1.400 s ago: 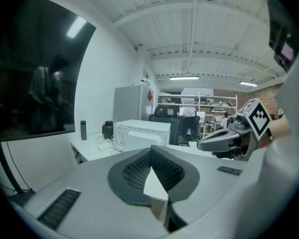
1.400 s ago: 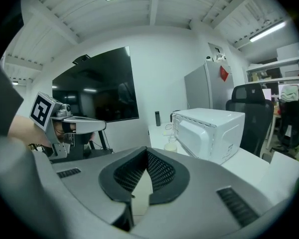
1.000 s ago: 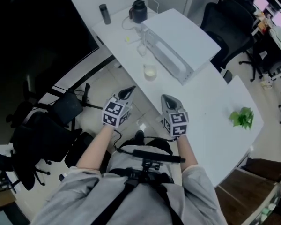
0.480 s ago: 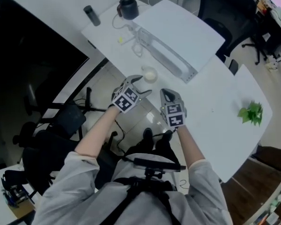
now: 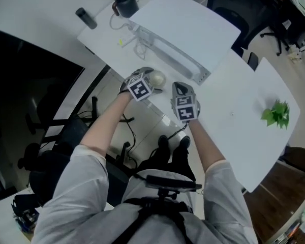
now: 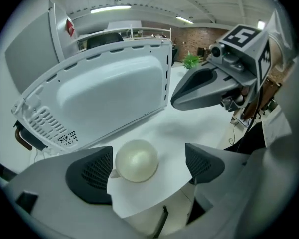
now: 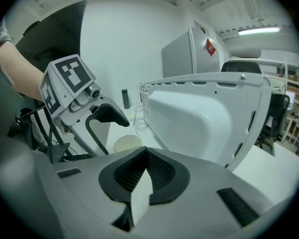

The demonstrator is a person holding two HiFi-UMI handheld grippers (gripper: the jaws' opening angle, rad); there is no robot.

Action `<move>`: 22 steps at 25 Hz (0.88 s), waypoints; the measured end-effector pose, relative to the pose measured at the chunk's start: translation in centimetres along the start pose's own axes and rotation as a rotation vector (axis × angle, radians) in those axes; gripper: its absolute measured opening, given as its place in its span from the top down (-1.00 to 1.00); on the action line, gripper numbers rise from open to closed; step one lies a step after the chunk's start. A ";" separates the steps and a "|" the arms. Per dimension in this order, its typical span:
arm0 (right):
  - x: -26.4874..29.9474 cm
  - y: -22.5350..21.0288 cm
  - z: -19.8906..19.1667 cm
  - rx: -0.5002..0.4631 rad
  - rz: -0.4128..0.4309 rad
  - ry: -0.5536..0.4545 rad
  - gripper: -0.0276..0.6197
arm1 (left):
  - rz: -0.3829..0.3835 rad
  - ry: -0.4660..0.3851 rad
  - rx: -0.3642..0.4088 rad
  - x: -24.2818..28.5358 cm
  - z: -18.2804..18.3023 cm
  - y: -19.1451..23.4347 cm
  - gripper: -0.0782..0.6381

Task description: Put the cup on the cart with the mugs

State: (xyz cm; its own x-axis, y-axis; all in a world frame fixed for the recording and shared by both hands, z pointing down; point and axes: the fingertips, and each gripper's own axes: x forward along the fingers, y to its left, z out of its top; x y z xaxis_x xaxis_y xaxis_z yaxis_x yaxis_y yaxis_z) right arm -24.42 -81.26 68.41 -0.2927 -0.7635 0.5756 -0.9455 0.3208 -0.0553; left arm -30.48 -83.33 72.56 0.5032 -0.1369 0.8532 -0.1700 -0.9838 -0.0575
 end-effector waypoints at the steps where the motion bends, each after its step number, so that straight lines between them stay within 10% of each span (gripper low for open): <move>1: 0.5 -0.2 -0.2 0.002 -0.002 0.009 0.89 | -0.012 0.017 0.003 0.5 -0.2 0.2 -0.46; 22: 3.2 -1.4 -1.9 0.043 -0.010 0.056 0.89 | -0.071 0.164 -0.020 6.2 -3.4 1.9 -0.46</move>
State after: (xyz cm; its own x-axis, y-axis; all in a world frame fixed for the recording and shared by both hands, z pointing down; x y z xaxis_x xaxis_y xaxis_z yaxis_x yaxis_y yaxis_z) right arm -23.73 -83.12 71.86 -0.2759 -0.7338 0.6208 -0.9540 0.2880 -0.0836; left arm -30.58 -85.67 79.52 0.3699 -0.0449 0.9280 -0.1571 -0.9875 0.0149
